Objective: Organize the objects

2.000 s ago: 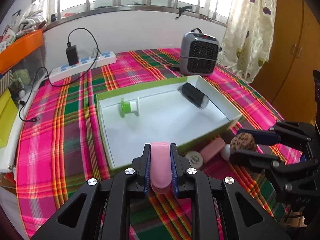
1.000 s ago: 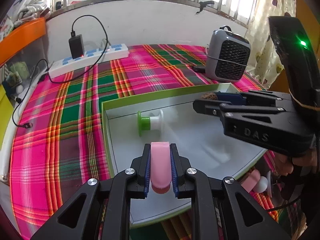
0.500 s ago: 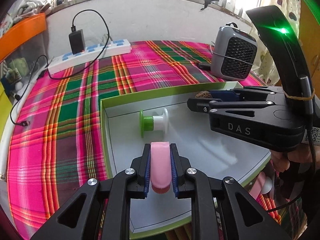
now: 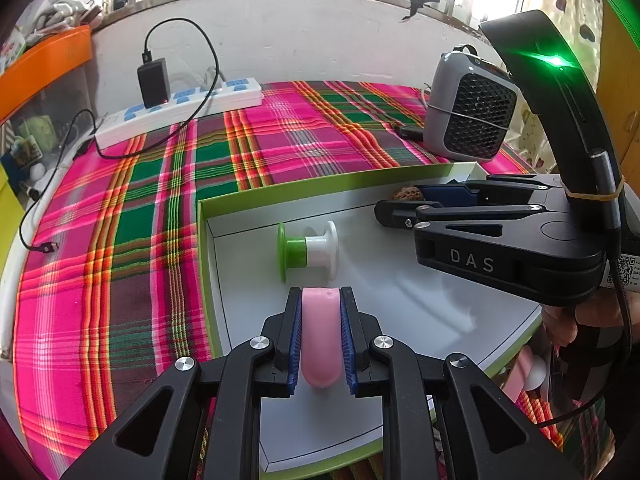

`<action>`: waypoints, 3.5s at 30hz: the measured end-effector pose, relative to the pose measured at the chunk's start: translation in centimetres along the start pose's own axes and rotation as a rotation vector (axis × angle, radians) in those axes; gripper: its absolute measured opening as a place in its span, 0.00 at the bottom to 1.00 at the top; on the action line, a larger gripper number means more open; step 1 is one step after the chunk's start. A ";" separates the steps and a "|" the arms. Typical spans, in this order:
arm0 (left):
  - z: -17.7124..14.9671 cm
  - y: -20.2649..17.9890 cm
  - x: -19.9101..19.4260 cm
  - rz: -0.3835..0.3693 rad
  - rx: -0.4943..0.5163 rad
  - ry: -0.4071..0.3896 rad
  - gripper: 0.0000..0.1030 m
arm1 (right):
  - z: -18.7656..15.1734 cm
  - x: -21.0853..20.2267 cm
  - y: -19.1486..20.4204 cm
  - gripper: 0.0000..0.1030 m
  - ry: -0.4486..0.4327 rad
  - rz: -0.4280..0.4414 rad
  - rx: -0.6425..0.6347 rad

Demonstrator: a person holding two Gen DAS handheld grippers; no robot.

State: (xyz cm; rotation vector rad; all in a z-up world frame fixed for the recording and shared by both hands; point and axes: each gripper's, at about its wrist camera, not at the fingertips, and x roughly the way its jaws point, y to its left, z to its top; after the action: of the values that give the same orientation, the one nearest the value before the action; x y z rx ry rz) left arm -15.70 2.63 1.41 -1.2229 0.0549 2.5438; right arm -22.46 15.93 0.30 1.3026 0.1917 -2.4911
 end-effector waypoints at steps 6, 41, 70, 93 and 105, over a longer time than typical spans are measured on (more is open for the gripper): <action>0.0 0.0 0.0 0.003 0.003 0.002 0.15 | 0.1 0.0 0.2 0.34 0.005 -0.013 -0.006; -0.6 -0.5 -1.9 0.001 -0.010 -0.022 0.33 | -0.5 -2.5 0.1 0.47 -0.041 -0.003 0.034; -4.2 -1.3 -7.6 -0.010 -0.083 -0.096 0.33 | -6.9 -9.7 -1.9 0.48 -0.167 -0.010 0.131; -7.8 -5.1 -6.5 -0.130 -0.103 -0.015 0.41 | -15.5 -13.1 -3.2 0.53 -0.199 -0.032 0.152; -8.1 -6.3 -4.9 -0.103 -0.105 0.040 0.41 | -17.1 -12.9 -3.2 0.53 -0.189 -0.006 0.146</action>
State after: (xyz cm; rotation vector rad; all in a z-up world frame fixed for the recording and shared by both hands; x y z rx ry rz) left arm -4.83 5.89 0.66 -1.2805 -0.1316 2.4607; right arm -3.44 26.33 0.93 1.1100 -0.0317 -2.6566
